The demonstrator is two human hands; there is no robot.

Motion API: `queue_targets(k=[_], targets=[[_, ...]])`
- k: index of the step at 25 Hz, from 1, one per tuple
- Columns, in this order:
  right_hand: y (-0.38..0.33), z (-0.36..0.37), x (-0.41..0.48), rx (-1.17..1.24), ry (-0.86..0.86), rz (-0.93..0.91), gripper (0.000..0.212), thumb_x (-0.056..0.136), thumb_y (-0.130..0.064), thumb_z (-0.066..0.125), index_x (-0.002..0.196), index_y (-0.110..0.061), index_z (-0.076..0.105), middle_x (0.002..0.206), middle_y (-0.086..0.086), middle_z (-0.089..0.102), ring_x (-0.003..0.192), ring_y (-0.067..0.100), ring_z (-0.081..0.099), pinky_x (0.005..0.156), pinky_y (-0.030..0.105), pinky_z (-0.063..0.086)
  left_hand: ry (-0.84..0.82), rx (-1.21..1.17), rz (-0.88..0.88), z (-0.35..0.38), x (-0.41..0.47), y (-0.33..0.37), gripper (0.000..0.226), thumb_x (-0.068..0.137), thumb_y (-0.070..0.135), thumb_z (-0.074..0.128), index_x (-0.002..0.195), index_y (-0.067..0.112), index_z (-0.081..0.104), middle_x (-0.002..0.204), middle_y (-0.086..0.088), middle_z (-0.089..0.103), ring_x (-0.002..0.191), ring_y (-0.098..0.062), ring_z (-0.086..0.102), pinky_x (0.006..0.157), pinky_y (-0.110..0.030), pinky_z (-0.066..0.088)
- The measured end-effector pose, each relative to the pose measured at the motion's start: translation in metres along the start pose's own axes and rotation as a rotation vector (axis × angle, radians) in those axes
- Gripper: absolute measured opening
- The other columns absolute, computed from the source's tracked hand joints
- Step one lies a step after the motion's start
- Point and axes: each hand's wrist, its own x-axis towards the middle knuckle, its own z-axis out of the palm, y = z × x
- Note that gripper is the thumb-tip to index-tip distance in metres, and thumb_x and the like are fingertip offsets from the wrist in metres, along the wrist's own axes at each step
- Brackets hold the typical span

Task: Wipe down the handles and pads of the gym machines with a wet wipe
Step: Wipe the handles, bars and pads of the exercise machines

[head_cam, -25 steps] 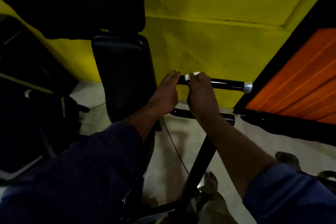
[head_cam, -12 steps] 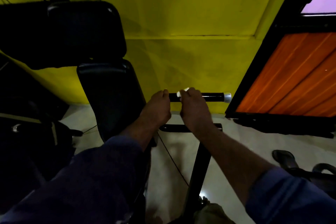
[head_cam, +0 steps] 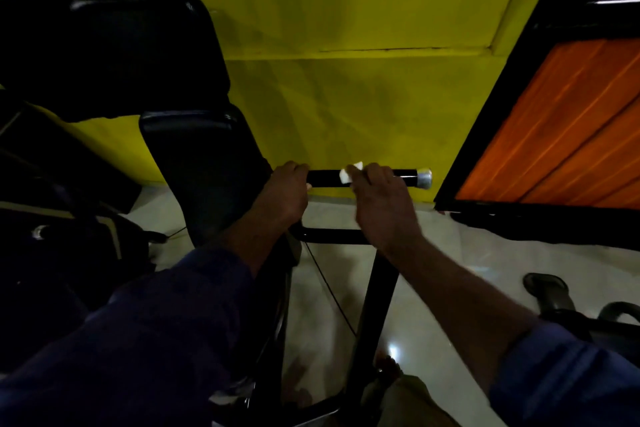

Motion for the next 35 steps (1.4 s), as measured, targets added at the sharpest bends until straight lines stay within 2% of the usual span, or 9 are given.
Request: queue_targets(k=[7, 12, 15, 20, 23, 26, 28, 31, 35], targets=[[0.077, -0.043, -0.013, 0.313, 0.224, 0.33, 0.035, 0.094, -0.001, 0.056, 0.124, -0.012, 0.068, 0.13, 0.013, 0.051, 0.111, 0.033, 0.057, 0.092, 0.042, 0.052, -0.137, 0.019, -0.079, -0.011, 0.012, 0.029, 0.065, 0.095, 0.077, 0.042, 0.108, 0.014, 0.054, 0.111, -0.005, 0.052, 0.106, -0.026, 0.05, 0.091, -0.042, 0.048], [0.086, -0.022, -0.019, 0.34, -0.035, 0.091, 0.034, 0.102, -0.013, 0.047, 0.131, -0.006, 0.064, 0.133, 0.014, 0.062, 0.129, 0.033, 0.054, 0.114, 0.038, 0.039, -0.098, 0.066, 0.203, 0.0, 0.044, 0.065, 0.048, 0.104, 0.062, 0.037, 0.097, 0.016, 0.049, 0.1, -0.006, 0.052, 0.103, -0.033, 0.053, 0.089, -0.045, 0.047], [0.096, -0.019, -0.001, 0.372, -0.101, 0.118, 0.034, 0.109, -0.025, 0.041, 0.123, -0.01, 0.068, 0.119, 0.008, 0.066, 0.113, 0.024, 0.059, 0.101, 0.03, 0.04, -0.127, 0.121, 0.208, 0.01, 0.054, 0.071, 0.045, 0.105, 0.062, 0.032, 0.093, 0.02, 0.044, 0.094, -0.002, 0.049, 0.098, -0.031, 0.053, 0.083, -0.045, 0.047], [0.093, -0.018, 0.007, 1.007, -0.021, 0.759, 0.032, 0.102, -0.025, 0.044, 0.096, -0.019, 0.075, 0.09, -0.003, 0.072, 0.085, 0.016, 0.066, 0.077, 0.031, 0.051, -0.125, 0.089, 0.163, 0.016, 0.058, 0.066, 0.046, 0.102, 0.069, 0.029, 0.09, 0.027, 0.042, 0.09, 0.004, 0.049, 0.095, -0.023, 0.051, 0.077, -0.04, 0.048], [0.063, -0.018, -0.022, 0.552, 0.111, 0.477, 0.034, 0.105, -0.019, 0.044, 0.123, -0.004, 0.069, 0.126, 0.009, 0.067, 0.122, 0.022, 0.059, 0.108, 0.026, 0.042, -0.088, 0.107, 0.163, 0.022, 0.061, 0.063, 0.047, 0.101, 0.071, 0.027, 0.091, 0.028, 0.043, 0.089, 0.005, 0.049, 0.093, -0.021, 0.051, 0.071, -0.037, 0.044], [0.084, -0.009, -0.001, 0.575, 0.006, 0.322, 0.026, 0.102, -0.02, 0.05, 0.111, -0.01, 0.072, 0.11, 0.01, 0.07, 0.106, 0.024, 0.063, 0.099, 0.028, 0.042, -0.07, 0.127, 0.164, 0.025, 0.064, 0.061, 0.048, 0.1, 0.072, 0.025, 0.09, 0.028, 0.043, 0.089, 0.005, 0.05, 0.09, -0.021, 0.05, 0.065, -0.035, 0.038], [0.102, -0.019, 0.023, 0.989, -0.167, 0.671, 0.016, 0.095, -0.022, 0.059, 0.094, -0.015, 0.074, 0.087, 0.006, 0.069, 0.078, 0.018, 0.064, 0.086, 0.032, 0.049, -0.067, 0.117, 0.166, 0.028, 0.066, 0.06, 0.052, 0.097, 0.075, 0.02, 0.089, 0.029, 0.042, 0.087, 0.006, 0.05, 0.089, -0.022, 0.05, 0.064, -0.036, 0.036], [0.113, -0.037, 0.027, 1.733, -0.263, 1.381, 0.015, 0.102, -0.012, 0.055, 0.105, -0.001, 0.066, 0.097, 0.021, 0.073, 0.075, 0.024, 0.074, 0.076, 0.039, 0.064, -0.063, 0.109, 0.179, 0.029, 0.066, 0.057, 0.053, 0.093, 0.078, 0.016, 0.088, 0.031, 0.04, 0.085, 0.008, 0.047, 0.087, -0.022, 0.05, 0.064, -0.036, 0.034], [0.098, -0.043, -0.002, 1.906, -0.018, 1.49, 0.023, 0.105, 0.0, 0.046, 0.12, 0.011, 0.06, 0.116, 0.027, 0.072, 0.107, 0.037, 0.073, 0.087, 0.044, 0.063, -0.064, 0.099, 0.179, 0.032, 0.069, 0.055, 0.055, 0.092, 0.078, 0.015, 0.089, 0.03, 0.042, 0.086, 0.006, 0.05, 0.085, -0.022, 0.051, 0.064, -0.035, 0.036]])
